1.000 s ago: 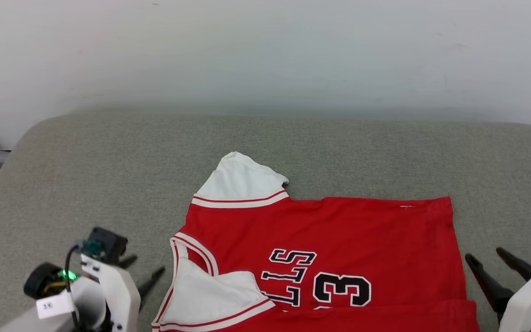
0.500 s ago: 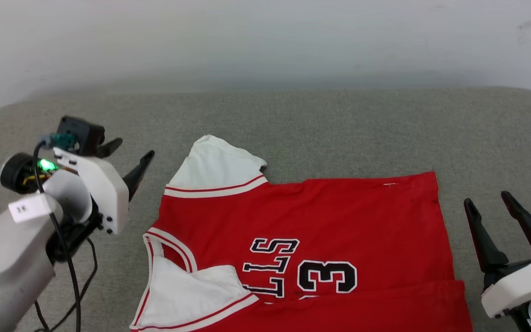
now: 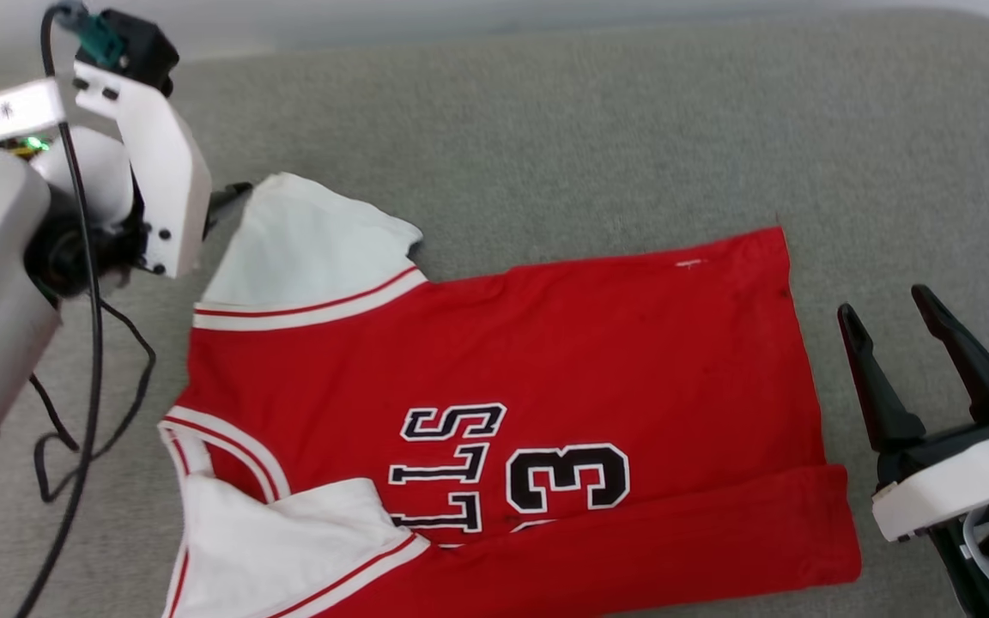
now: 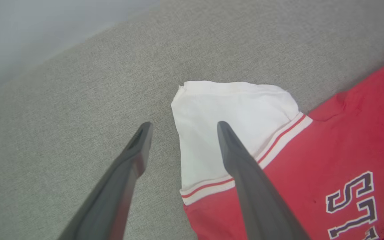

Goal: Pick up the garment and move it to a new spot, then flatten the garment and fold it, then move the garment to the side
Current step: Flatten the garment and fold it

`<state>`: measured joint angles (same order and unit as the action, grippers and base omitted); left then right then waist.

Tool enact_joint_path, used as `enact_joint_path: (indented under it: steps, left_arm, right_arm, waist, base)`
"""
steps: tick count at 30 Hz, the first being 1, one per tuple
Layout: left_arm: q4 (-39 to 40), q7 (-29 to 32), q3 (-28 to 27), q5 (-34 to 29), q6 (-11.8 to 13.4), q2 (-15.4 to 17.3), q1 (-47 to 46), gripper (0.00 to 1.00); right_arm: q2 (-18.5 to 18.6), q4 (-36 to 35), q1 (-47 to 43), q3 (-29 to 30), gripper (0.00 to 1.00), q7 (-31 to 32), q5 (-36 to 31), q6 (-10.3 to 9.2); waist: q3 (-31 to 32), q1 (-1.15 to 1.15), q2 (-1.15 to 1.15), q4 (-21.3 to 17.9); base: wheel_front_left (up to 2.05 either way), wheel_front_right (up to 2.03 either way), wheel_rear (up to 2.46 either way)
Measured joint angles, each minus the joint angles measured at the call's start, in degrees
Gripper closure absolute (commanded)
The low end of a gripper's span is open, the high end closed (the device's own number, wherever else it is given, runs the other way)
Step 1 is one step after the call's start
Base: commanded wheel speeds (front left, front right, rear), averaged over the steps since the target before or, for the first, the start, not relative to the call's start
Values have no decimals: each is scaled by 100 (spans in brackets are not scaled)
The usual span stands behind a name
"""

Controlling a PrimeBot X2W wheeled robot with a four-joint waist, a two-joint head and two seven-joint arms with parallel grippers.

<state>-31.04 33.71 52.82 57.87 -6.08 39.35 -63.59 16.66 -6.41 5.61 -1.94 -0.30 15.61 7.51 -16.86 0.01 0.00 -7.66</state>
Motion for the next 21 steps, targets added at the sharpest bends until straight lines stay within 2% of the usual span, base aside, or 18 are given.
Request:
enact_joint_path:
  steps: [4,7,19,20,21]
  left_arm:
    - [-259,544,130,-53,-32,-29,-446,0]
    - [-367,727,212,-129,-47,-19,-600,0]
    - [-809,917,494,-341,-93,-65,-863,0]
    - [-833,918,508,-328,-96,-74,-859,17]
    - [-855,911,526,-319,-97,-82,-854,100]
  right_arm:
    - [-23,13,198,-45,0,-57,-1,0]
    - [-23,27,286,-81,0,-71,0,0]
    - [-2,238,561,-123,0,-227,48,0]
    - [11,261,567,-125,0,-229,53,1]
    - [26,281,582,-126,0,-229,60,0]
  waist:
    - [-433,0,0,-186]
    - [-599,0,0,-255]
    - [-1217,-1,0,-503]
    - [-1214,-1,0,-499]
    - [-1208,-1,0,-495]
  base:
    - [0,0,0]
    - [0,0,0]
    - [0,0,0]
    - [0,0,0]
    - [0,0,0]
